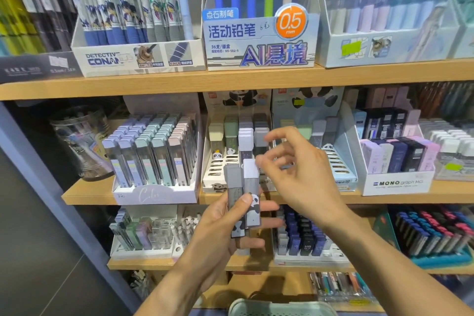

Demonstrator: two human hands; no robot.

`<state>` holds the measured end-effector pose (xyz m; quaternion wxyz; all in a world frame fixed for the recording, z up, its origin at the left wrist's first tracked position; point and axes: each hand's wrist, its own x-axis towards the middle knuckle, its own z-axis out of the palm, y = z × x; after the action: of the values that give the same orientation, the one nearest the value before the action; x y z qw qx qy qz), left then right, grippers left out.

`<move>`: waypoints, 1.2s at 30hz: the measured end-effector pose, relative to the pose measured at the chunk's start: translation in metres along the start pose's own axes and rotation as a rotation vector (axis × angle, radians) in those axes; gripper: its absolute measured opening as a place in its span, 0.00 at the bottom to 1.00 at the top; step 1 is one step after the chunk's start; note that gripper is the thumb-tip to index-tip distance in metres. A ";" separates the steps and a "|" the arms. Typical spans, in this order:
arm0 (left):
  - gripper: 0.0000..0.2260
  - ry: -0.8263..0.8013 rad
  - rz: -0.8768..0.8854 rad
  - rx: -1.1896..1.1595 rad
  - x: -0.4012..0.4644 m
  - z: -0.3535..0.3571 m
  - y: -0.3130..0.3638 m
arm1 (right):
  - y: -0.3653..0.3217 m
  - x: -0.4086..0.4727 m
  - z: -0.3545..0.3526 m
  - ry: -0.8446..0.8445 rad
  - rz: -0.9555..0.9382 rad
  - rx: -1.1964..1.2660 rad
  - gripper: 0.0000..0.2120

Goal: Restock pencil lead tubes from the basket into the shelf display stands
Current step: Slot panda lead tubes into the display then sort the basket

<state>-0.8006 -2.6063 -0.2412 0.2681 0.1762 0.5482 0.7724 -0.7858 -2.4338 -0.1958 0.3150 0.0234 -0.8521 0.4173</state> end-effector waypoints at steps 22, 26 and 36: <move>0.13 0.070 -0.011 0.071 -0.006 -0.025 -0.006 | 0.009 0.004 0.017 0.215 -0.031 0.390 0.10; 0.16 0.065 0.005 0.021 -0.009 -0.025 -0.005 | 0.013 0.008 0.020 0.197 -0.103 0.273 0.10; 0.16 0.067 0.022 -0.024 -0.006 -0.016 -0.002 | 0.012 0.019 0.025 0.102 -0.233 0.094 0.11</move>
<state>-0.8044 -2.6213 -0.2481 0.2430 0.1530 0.5456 0.7873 -0.8171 -2.4401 -0.2047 0.4028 0.1159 -0.8062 0.4177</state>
